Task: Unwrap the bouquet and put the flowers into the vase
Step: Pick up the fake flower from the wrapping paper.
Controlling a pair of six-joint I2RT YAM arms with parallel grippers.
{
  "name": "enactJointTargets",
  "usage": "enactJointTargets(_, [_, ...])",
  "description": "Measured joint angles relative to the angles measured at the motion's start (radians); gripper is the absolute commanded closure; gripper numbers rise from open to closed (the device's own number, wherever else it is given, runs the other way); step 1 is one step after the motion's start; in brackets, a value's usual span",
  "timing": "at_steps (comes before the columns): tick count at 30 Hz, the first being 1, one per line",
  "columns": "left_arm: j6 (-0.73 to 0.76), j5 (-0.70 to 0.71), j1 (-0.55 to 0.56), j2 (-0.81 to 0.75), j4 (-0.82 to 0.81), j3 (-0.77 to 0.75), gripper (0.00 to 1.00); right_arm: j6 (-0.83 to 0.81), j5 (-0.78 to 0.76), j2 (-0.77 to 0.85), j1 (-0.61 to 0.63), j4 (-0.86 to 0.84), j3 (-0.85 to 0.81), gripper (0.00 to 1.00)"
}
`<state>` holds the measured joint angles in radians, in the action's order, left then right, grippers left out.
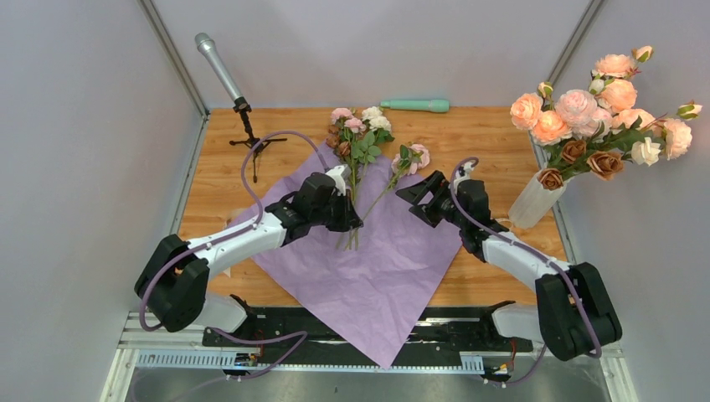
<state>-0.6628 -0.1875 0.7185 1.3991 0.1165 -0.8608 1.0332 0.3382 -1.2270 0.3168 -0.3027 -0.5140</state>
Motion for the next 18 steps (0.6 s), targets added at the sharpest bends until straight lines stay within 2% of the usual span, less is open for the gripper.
enactJointTargets(4, [-0.035,-0.018,0.000,-0.024,-0.033,0.041,1.00,0.053,-0.019,-0.078,0.041,-0.034,-0.025,0.22])
enactJointTargets(12, [-0.089,-0.048,0.000,-0.088,-0.111,0.108,1.00,0.099,-0.080,-0.202,0.082,-0.055,-0.082,0.23])
enactJointTargets(18, [-0.107,-0.071,0.000,-0.120,-0.138,0.148,1.00,0.100,-0.095,-0.295,0.081,-0.066,-0.147,0.30])
